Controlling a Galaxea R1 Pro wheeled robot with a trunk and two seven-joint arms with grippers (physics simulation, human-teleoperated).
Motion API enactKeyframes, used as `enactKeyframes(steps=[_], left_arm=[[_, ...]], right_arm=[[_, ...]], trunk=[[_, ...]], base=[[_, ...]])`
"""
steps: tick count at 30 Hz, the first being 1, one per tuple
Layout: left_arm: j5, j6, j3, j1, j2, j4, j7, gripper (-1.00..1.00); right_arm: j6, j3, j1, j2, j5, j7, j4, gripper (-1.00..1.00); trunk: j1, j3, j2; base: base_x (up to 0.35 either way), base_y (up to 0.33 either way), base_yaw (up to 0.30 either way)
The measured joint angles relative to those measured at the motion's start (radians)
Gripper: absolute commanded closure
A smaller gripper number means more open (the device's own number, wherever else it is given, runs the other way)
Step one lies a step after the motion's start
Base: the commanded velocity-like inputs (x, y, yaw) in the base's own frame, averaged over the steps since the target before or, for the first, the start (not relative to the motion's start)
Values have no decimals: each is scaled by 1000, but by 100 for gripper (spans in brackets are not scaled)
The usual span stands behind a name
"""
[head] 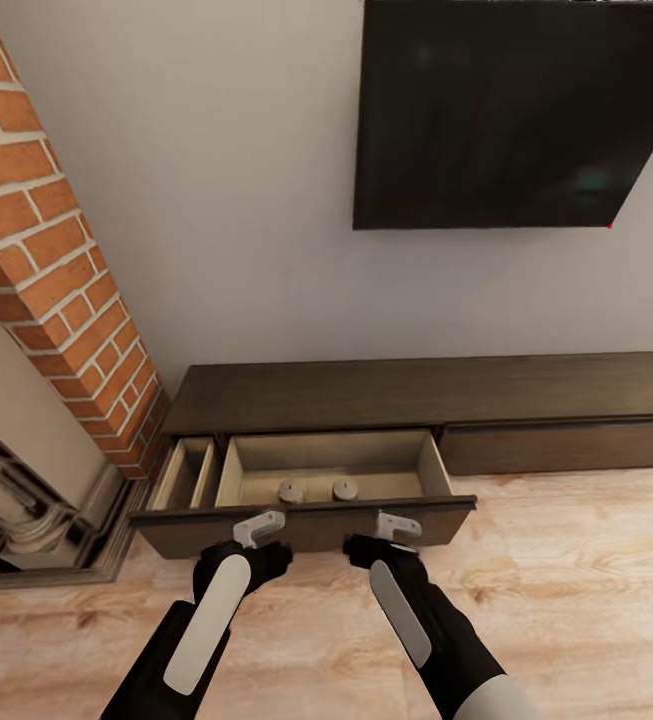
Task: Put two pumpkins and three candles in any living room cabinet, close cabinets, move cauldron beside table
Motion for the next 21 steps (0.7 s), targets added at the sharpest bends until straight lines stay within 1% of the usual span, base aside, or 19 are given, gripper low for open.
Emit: enactKeyframes(steps=[1,5,8,10,11,14,15,18,20,21], left_arm=[[0,-1,0,0,0,0,0,-100],[-2,-5,-1,0,0,13,1,-100],[-3,-8,-1,0,0,32,1,-100],[-18,-9,-1,0,0,39,2,-100],[-22,-9,-1,0,0,39,2,-100],[-59,-21,-2,0,0,42,1,-100],[-75,-44,-3,0,-1,46,1,-100],[-89,-81,-6,0,-1,65,1,-100],[-114,-109,-26,0,0,81,-5,-100],[-148,-136,-48,0,2,91,-32,-100]], right_arm=[[0,0,0,-2,0,0,0,-100],[-4,0,1,-13,0,0,0,-100],[-38,1,4,-14,0,1,0,-100],[-66,1,8,-16,0,0,1,-100],[-69,1,9,-16,0,0,1,-100],[-81,1,10,-31,0,0,9,-100],[-113,0,10,-40,0,0,29,-100],[-192,1,9,-45,-1,0,65,-100],[-235,1,6,-47,-1,10,92,-100],[-251,1,4,-47,-1,20,103,-100]], trunk=[[0,0,0],[15,-12,-28],[27,-22,-49],[34,-28,-63],[38,-31,-70],[49,-41,-91],[53,-44,-98],[64,-53,-119],[72,-59,-133],[76,-63,-140]], base=[[-344,0,0],[-326,0,0],[-247,0,0],[-168,0,0],[-85,0,0],[-35,0,0],[-9,0,0],[-4,0,0],[-1,0,0],[0,0,0]])
